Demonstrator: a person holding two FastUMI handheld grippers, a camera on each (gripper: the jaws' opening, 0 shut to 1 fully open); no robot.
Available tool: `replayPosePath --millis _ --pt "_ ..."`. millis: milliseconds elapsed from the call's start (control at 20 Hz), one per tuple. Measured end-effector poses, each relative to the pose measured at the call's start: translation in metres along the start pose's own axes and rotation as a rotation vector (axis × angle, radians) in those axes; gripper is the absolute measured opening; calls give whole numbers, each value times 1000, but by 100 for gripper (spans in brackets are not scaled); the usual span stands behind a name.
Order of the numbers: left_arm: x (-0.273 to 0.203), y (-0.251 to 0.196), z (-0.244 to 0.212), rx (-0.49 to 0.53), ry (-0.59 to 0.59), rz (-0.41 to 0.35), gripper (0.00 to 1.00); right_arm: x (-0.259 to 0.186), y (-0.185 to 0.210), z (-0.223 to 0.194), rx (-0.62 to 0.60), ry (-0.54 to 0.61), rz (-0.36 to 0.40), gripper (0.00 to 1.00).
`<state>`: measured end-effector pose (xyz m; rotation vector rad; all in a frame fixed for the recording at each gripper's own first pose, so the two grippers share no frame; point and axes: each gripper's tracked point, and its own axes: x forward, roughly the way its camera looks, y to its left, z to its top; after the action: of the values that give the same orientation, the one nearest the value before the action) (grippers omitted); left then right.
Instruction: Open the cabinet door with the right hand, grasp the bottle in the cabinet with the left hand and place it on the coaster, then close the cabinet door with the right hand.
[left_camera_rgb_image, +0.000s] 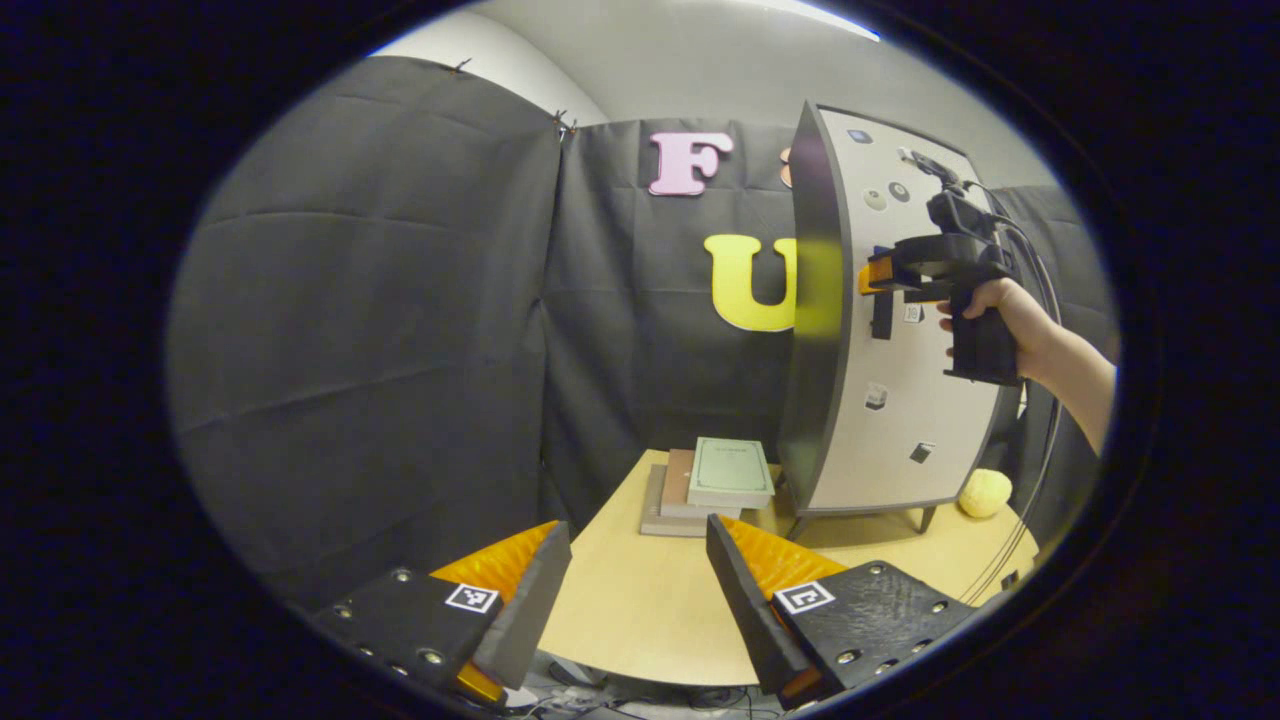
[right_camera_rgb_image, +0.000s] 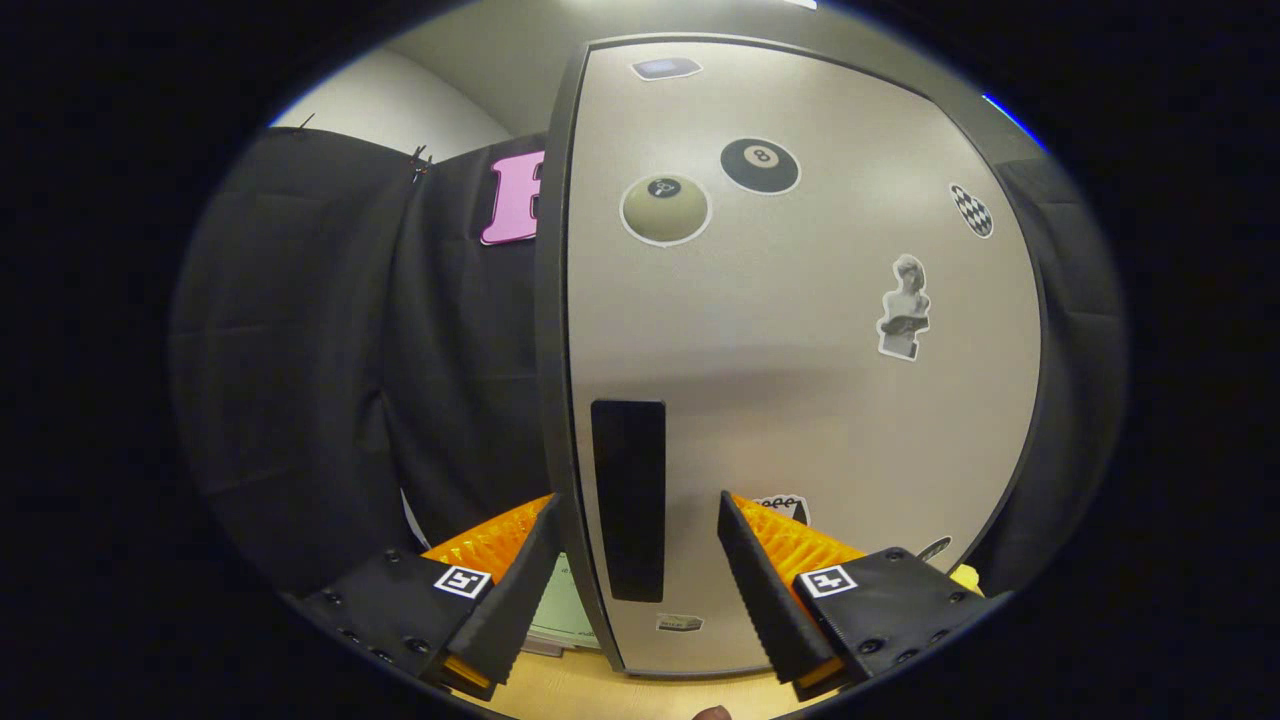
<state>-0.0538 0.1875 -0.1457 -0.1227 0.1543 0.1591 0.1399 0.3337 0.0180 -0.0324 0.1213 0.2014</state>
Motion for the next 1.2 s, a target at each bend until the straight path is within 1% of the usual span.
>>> replayPosePath --millis 50,100,150,200,250,300,350,450,500,550,600,650,700,750,800,850,900,950,1000,1050,1200 --pt "2 0 -1 -16 5 -4 85 3 2 -1 2 8 -4 80" --pt "5 3 -3 -29 8 -4 83 5 3 -2 0 14 -6 74" --pt "7 5 -4 -37 10 -4 83 6 3 -1 -5 15 -15 63" --pt "8 6 -4 -44 9 -4 83 6 1 0 -12 15 -39 57" --pt "8 8 -3 -46 6 -4 83 6 1 0 -10 18 -49 42" --pt "9 10 -2 -45 4 -3 83 5 1 0 -4 21 -53 35" --pt "9 12 -2 -40 4 1 83 6 0 0 4 25 -53 37" --pt "8 16 -1 -33 6 12 82 6 1 0 14 30 -38 32" --pt "4 17 1 -37 4 16 82 6 1 0 11 27 -31 32" --pt "0 16 4 -46 -1 19 82 5 1 1 6 22 -23 24" --pt "-4 17 5 -60 -3 24 83 6 1 -1 1 17 -14 24" --pt "-9 16 5 -74 -4 27 85 4 2 0 3 16 -1 21" --pt "-14 14 3 -89 -4 32 82 6 2 1 1 15 10 16" --pt "-20 14 2 -99 -4 38 85 8 2 -3 -8 30 19 14" --pt "-25 15 -1 -105 -8 46 83 5 2 -1 -25 43 32 12" --pt "-29 17 -2 -108 -10 57 85 4 2 -1 -26 46 42 9" --pt "-34 17 -5 -108 -13 67 84 3 3 -2 -17 46 47 11" --pt "-39 19 -4 -106 -18 78 82 2 2 -2 -29 46 54 11" --pt "-45 19 -4 -103 -21 86 84 -1 2 -2 -43 42 62 11" --pt "-48 19 -3 -98 -23 91 82 -3 2 -2 -47 42 72 12" --pt "-58 13 -4 -78 -28 101 82 -12 2 -3 -41 47 112 11"
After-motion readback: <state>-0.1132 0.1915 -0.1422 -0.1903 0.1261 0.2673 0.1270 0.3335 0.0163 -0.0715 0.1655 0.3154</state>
